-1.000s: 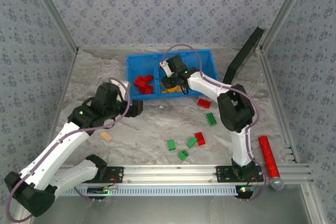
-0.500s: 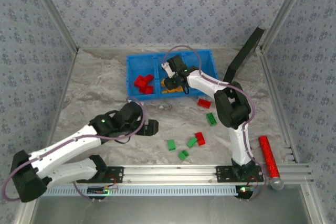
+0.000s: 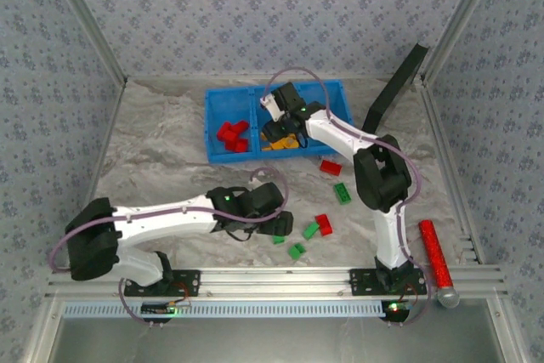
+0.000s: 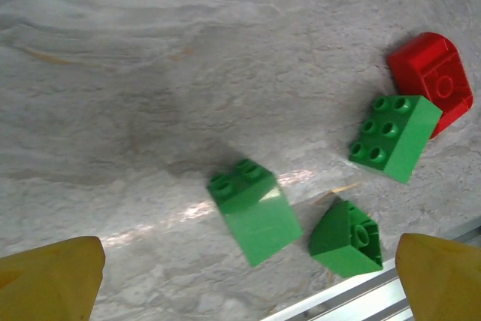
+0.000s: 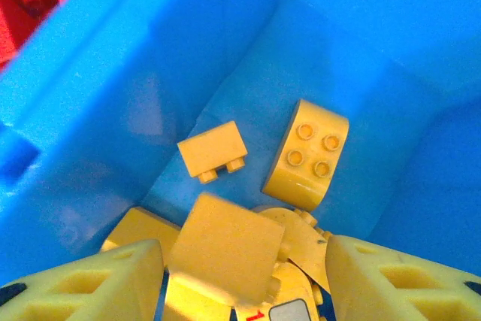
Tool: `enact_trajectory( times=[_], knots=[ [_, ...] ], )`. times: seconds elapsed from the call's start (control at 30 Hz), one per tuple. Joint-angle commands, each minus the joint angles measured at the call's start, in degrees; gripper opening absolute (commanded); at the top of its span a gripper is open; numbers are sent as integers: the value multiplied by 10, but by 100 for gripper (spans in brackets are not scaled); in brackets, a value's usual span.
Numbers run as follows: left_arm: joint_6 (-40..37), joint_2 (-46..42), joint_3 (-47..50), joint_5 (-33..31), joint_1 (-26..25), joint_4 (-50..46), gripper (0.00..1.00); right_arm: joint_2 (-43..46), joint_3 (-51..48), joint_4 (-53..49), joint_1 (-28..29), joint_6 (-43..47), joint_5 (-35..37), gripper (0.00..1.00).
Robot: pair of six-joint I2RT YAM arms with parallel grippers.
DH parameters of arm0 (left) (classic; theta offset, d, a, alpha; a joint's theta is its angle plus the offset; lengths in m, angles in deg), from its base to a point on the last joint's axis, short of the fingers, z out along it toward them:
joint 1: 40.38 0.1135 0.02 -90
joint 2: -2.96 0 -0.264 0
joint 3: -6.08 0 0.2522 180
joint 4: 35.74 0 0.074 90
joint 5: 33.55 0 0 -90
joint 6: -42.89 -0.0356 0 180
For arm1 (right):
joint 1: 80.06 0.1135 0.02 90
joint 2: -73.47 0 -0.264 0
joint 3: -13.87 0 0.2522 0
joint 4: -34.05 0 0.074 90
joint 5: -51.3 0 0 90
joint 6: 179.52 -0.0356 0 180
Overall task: Sort the legos into containers by color
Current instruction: Place the lego in the container, then pick up the lego from the middle-left of the table.
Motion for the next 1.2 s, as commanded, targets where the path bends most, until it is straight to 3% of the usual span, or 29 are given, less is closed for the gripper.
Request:
enact_trajectory(
  times=[0.0,0.2,0.43,0.7,0.9,1.03,1.17],
  knots=[
    [34,38,-24,-18,-15,-5,99,37,6,-15,2,10,-9,62],
    [57,95,-40,-24,-41,-6,98,68,-11,-11,2,12,-14,64],
    [73,141,-49,-41,-48,-12,81,110,-38,-11,-3,8,-14,65],
    [83,175,-51,-23,-48,-6,58,190,-97,-25,-30,-26,-2,66],
    [82,185,-46,-10,-47,-3,32,269,-159,-44,-64,-56,-2,68],
    [38,164,-77,-37,-22,-48,24,324,-213,-68,-88,-83,-9,70],
    [-78,152,-206,-75,36,-134,21,388,-305,-78,-129,-127,-30,70]
  ],
)
